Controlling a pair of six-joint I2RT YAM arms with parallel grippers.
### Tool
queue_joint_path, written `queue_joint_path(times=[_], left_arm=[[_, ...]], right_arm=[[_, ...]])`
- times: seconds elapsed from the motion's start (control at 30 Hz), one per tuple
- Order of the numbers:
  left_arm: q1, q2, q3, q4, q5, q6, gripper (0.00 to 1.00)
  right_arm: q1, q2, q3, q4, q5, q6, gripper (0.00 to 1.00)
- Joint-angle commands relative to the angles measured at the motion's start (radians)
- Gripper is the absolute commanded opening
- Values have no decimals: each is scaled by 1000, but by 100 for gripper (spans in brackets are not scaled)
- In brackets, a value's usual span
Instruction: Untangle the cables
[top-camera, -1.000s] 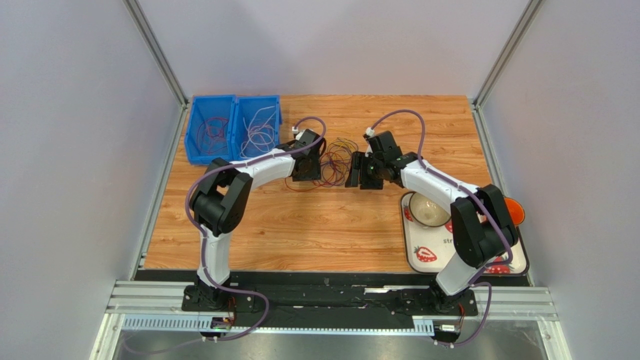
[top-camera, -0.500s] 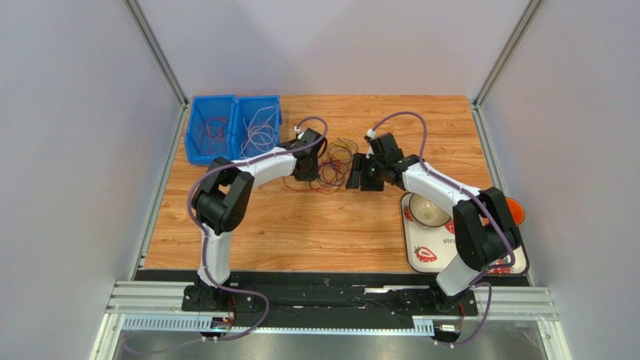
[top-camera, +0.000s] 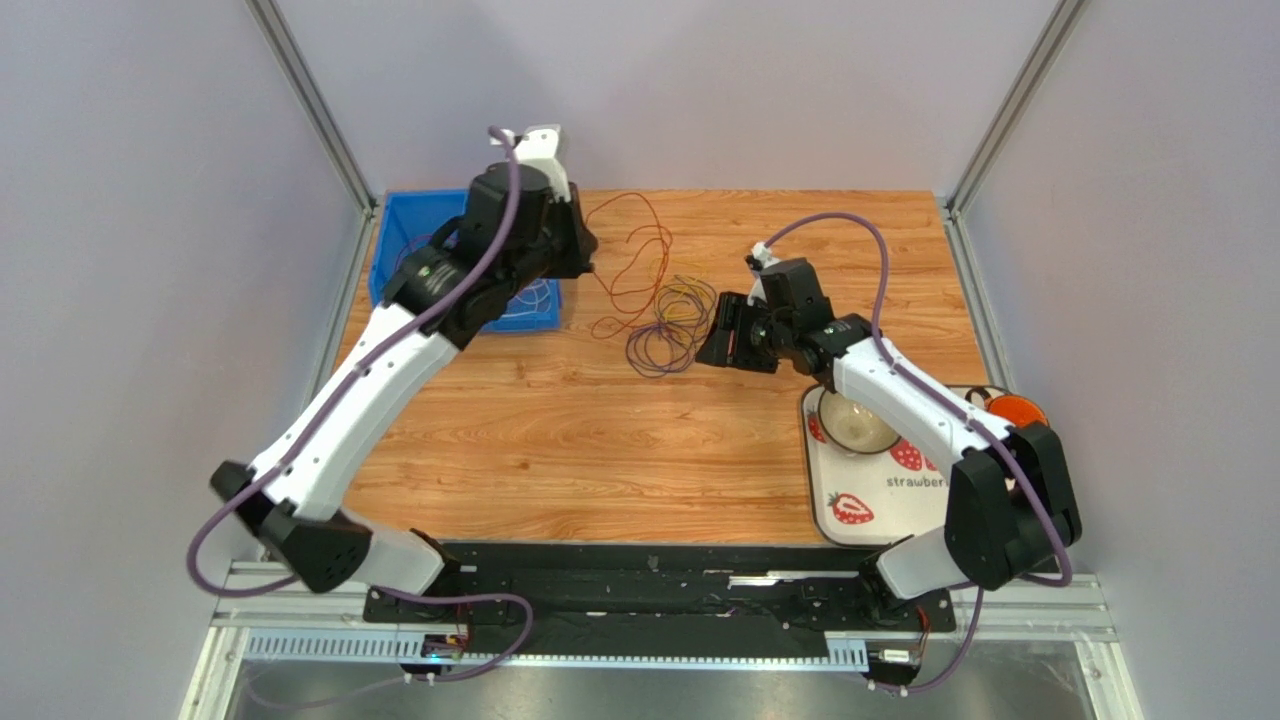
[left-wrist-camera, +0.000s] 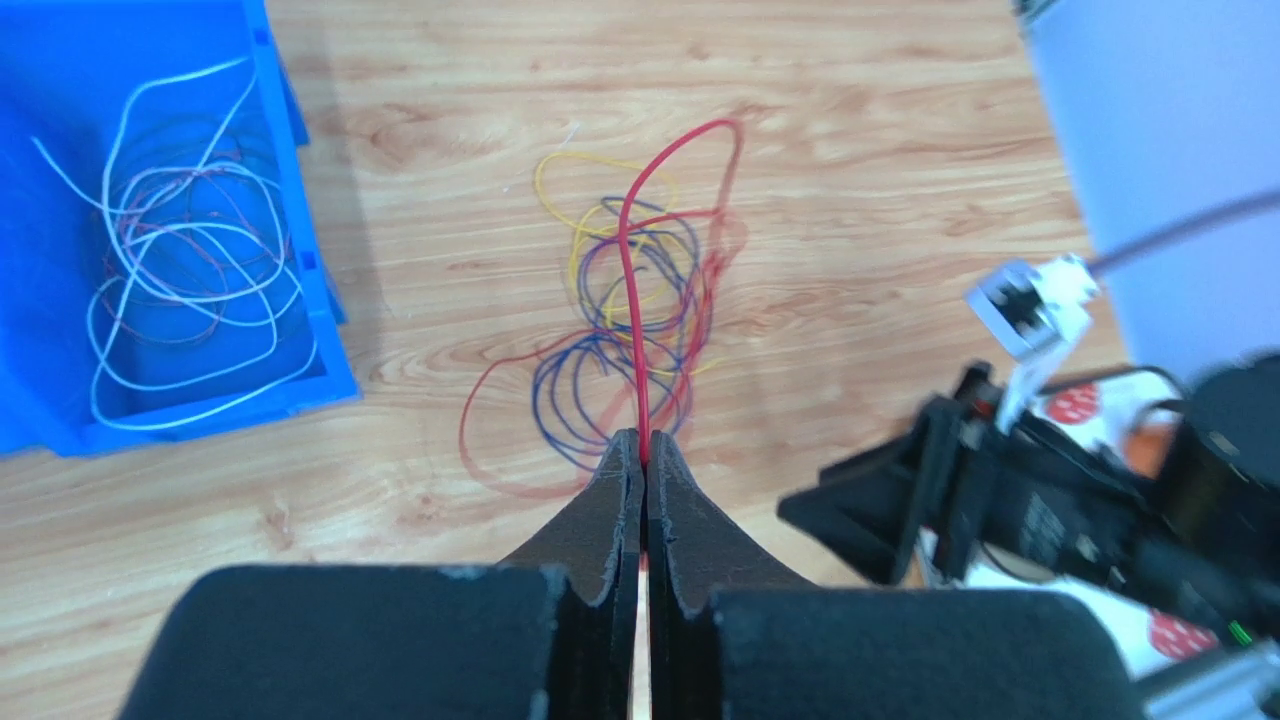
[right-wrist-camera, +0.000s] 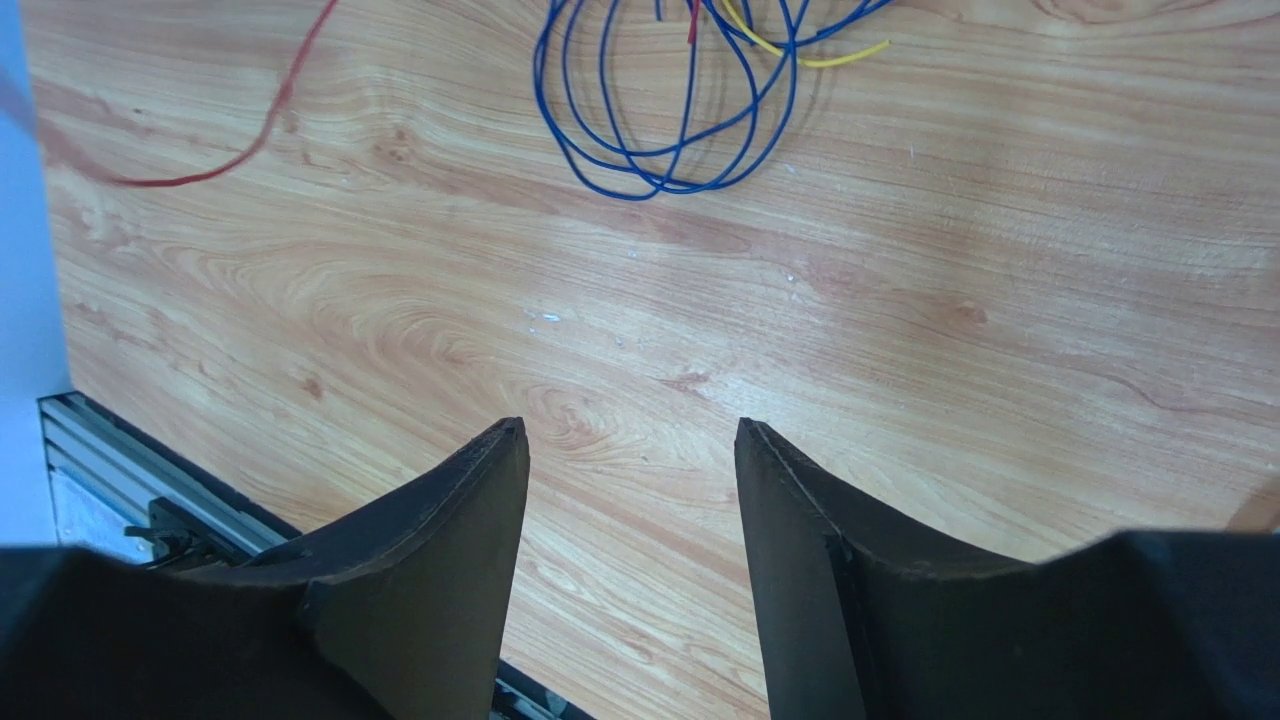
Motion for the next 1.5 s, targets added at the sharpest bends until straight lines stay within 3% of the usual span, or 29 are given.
queue_joint_path(times=[0.0,0.03,0.07,0.13,0.23,0.43,0.57,0.83,1.0,1.17,1.47], left_arm=[[-12,-104,-144,-126,61,-11,0],[-13,-123,-177,-126,69,-17,6],[-15,-138,-214,-126,72,-23,19],[-20,-179,-321,-118,71,-37,61],[-18,-210,-422,-118,68,-49,74],[-44,-218,-505,-85,91,-46,73],[-133,-186,-530,-16,105,1,70],[-259,4,-525,35,8,5,70],[-270,55,-536,-22,-155,-357,66],[-276,21,-697,153,-147,-699,68],[-276,60,-737,192,-164,-945,66]], right_arm=[[-3,-80,-32,-6,4,19,57],[-3,-87,-39,-8,4,24,57],[-2,-104,-49,-9,4,25,57],[-3,-117,-59,-12,1,27,57],[-3,-137,-72,-14,-5,32,58],[-2,-163,-92,-18,-2,36,58],[-2,-166,-100,-22,4,35,58],[-5,-202,-109,-66,55,4,58],[-3,-215,-132,-71,60,2,58],[-3,-219,-146,-65,49,6,58],[-4,-256,-180,-61,47,1,58]])
